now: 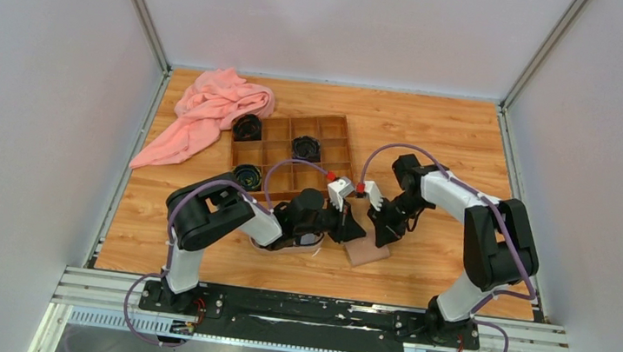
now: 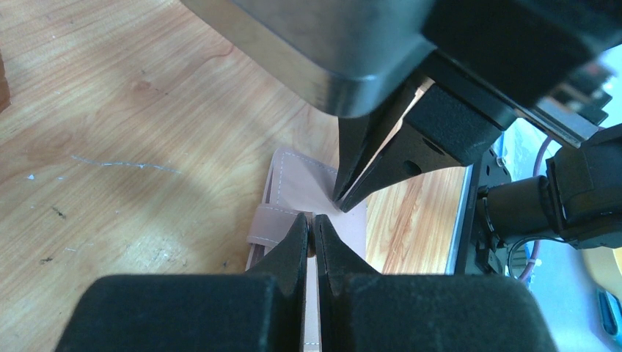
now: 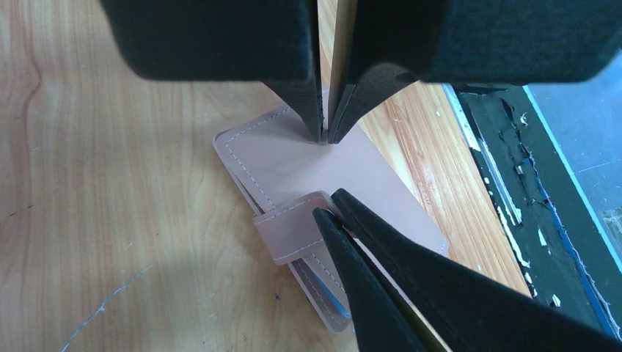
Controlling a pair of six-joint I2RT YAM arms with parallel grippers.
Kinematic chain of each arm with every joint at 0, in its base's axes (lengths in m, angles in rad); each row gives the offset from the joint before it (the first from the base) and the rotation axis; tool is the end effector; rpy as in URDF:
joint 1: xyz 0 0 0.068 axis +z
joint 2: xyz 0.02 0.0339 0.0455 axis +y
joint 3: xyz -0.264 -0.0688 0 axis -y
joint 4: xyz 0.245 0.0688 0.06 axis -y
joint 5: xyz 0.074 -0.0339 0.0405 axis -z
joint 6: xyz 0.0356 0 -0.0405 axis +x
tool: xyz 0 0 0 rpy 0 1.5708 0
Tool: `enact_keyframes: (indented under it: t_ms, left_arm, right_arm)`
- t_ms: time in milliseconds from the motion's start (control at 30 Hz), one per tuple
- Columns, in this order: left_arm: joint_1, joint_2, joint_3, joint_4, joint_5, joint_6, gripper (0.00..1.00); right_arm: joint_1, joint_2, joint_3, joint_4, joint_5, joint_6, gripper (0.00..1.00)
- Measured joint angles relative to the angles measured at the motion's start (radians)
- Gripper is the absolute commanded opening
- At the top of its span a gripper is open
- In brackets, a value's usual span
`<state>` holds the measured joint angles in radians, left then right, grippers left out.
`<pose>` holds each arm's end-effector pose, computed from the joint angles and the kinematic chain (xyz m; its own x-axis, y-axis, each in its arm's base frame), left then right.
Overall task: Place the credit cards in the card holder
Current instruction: Close the card holder at the center of the board.
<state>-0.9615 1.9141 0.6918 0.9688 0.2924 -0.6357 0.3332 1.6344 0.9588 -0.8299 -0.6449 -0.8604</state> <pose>0.1939 -0.2958 0.1252 -0.6765 -0.0240 -0.7360 0.6751 0.3789 -0.6329 0.2502 0.1092 0.1683 -0.3887 -0.7756 -0.4973 -0.9095 0.2367 0.3417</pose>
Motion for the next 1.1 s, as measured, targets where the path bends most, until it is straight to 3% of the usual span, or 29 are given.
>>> enact_keyframes:
  t_ms: [333,700,1100]
  left_arm:
    - [-0.009,0.0,0.011,-0.039,-0.013,0.004,0.04]
    - [-0.009,0.003,0.017,-0.046,-0.012,-0.007,0.21]
    - [-0.01,0.003,0.017,-0.046,-0.013,-0.015,0.2]
  right_arm:
    - [0.002,0.014,0.013,-0.008,0.008,0.031,0.1]
    - [0.002,0.018,0.016,-0.008,0.01,0.048,0.1]
    - [0.002,0.019,0.016,-0.008,0.011,0.052,0.1]
